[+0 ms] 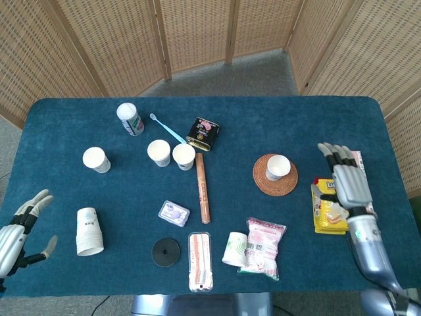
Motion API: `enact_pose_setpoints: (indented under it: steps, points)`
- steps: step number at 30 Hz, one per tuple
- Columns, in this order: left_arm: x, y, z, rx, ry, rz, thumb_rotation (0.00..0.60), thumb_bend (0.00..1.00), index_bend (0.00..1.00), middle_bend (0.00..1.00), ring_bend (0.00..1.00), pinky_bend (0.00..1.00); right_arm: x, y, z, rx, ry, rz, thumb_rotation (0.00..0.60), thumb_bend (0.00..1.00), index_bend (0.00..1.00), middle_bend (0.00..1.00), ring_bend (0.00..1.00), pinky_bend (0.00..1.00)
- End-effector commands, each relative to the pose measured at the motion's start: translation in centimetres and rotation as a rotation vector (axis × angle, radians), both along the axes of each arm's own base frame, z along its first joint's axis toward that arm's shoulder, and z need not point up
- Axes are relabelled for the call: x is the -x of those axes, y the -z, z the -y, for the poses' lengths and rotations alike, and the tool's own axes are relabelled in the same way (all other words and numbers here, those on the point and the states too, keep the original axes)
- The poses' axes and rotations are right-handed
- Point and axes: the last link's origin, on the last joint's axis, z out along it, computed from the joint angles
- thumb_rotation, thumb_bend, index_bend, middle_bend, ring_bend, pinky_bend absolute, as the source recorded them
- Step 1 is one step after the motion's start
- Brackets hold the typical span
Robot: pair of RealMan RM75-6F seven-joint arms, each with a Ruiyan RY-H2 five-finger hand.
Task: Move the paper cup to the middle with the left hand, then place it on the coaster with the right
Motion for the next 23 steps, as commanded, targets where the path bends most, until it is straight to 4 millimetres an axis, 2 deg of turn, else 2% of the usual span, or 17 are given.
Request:
enact_pose_setpoints:
  steps: [1,6,12,23]
  points:
    - [0.7,0.2,0.8,0.017,-0.018,-0.041,0.6,0.49,0.0,0.0,0.0,0.0,1.4,-0.2,-3.2,0.0,0.026,-0.039,0.6,0.33,0.0,0.0,0.0,0.04]
    - [1.1,0.2,1.5,0.007,-0.019,-0.079,0.6,0.49,0.0,0.0,0.0,0.0,3.0,0.1,-6.1,-0.007,0.053,-0.079,0.6,0.33,0.0,0.0,0.0,0.0]
    - [0.9,0.1,2.3,-0.032,0.007,-0.123,0.6,0.49,0.0,0.0,0.0,0.0,3.7,0.2,-8.2,0.01,0.05,-0.063,0.6,0.33,0.0,0.0,0.0,0.0]
    - [0.3,-0.1,2.2,-0.097,0.041,-0.112,0.6,0.49,0.0,0.0,0.0,0.0,4.7,0.0,-9.2,0.032,0.072,-0.031,0.6,0.32,0.0,0.0,0.0,0.0]
